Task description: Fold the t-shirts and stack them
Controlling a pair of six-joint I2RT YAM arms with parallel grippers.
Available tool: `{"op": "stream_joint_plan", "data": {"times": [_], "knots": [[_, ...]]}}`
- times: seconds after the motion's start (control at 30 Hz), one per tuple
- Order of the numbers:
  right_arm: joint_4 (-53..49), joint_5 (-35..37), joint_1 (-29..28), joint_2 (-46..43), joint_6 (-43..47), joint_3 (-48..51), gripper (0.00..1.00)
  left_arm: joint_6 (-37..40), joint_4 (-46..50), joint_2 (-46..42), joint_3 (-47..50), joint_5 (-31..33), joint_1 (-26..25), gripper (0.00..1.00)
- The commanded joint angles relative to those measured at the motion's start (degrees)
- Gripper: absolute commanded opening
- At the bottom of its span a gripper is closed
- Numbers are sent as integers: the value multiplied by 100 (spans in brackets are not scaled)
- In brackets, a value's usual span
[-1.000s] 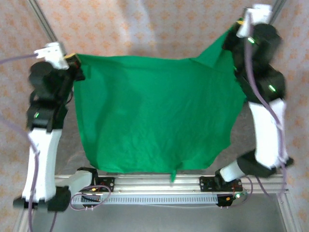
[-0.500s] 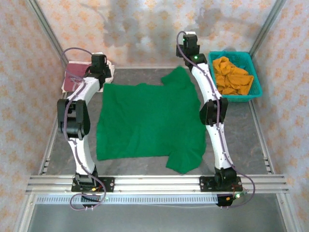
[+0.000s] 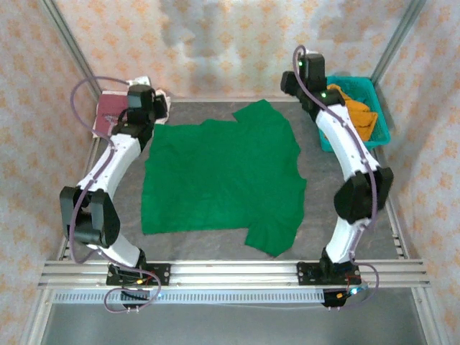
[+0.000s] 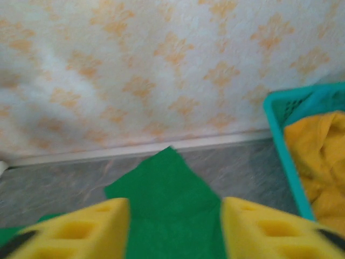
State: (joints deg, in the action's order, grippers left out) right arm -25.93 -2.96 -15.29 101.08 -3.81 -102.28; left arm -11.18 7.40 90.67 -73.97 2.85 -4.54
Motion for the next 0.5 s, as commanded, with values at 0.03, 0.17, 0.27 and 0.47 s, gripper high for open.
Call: {"op": "stream_joint_plan", "data": {"times": [0.03,0.17,0.27,0.47], "knots": [[-10,-361,-159,433,-694,949,10,-379,431,476,500,-353,32,34],[34,-286,-165,1017,-963,1006,0,-497,448,1067,231,-549,-124,34],[36,-311,-175,1526,-1111,800,0,-691,466,1574,-65,-733,-166,35],[-202,-155,-163,2397,-1505,323,0,-1043,785,2458,-662,-674,-179,35]]}}
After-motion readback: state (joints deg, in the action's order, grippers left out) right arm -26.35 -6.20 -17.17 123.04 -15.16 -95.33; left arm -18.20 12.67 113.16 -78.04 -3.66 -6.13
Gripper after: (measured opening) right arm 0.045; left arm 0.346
